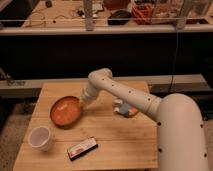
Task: Drag the ceramic bowl in a circle
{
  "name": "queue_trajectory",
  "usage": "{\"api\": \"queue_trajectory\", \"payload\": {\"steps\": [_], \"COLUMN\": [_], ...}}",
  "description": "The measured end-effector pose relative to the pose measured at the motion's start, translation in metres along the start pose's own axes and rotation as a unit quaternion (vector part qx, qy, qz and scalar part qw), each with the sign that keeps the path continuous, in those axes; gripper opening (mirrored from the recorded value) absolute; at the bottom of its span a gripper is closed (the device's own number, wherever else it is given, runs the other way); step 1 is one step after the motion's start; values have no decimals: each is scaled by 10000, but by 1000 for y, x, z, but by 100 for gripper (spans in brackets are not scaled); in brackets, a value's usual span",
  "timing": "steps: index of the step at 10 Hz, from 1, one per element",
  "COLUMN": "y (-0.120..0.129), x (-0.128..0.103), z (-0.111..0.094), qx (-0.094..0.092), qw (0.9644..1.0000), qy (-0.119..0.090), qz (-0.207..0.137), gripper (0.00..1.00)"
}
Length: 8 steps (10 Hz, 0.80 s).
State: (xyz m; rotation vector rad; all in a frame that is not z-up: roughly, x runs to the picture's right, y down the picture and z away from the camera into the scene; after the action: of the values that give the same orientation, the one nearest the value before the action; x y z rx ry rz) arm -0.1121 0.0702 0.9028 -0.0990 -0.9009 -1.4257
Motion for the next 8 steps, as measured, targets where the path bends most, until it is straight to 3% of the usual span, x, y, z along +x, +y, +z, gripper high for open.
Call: {"api": "queue_trajectory", "payload": {"steps": [5, 6, 8], "y": [91, 113, 124], "x": [2, -8, -34], "z": [-28, -43, -62], "qx": [-203, -245, -307], "qw": [9959, 9946, 9942], "qy": [184, 249, 309], "qz": [860, 980, 987], "gripper": [2, 2, 2]}}
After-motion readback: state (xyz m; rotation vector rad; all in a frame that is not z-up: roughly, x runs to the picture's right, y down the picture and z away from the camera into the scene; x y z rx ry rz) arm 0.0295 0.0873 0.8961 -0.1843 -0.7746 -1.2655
